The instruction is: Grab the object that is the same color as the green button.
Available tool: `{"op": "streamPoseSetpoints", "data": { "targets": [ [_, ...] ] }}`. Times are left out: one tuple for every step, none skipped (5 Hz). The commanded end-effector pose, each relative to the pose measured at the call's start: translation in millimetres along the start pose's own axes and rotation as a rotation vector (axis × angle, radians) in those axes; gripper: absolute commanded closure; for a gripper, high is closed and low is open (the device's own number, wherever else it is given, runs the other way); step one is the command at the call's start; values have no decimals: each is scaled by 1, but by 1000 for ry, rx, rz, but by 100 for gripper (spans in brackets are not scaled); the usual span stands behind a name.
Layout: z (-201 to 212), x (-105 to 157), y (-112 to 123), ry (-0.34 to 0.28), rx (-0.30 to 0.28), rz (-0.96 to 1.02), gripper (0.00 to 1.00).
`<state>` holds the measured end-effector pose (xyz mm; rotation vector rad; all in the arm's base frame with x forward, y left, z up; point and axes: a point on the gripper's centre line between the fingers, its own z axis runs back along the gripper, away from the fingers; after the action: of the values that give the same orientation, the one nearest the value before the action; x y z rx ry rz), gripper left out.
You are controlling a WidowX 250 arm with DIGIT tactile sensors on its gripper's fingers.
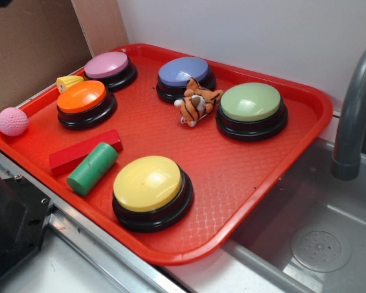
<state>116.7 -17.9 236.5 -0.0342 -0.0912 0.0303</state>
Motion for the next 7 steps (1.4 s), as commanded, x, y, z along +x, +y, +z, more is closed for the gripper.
{"op": "streamPoseSetpoints", "data": {
  "targets": [
    [0,0,0,0,0,0,0],
    [-18,9,-4,45,-54,62,0],
    [-34,11,-9,1,-93,118,0],
    [-63,9,-13,-21,-83,252,0],
    [-98,4,-12,-34,-52,423,0],
    [-123,5,-9,-55,-46,526,0],
    [-142,8,-4,-27,-5,607,0]
  ]
}}
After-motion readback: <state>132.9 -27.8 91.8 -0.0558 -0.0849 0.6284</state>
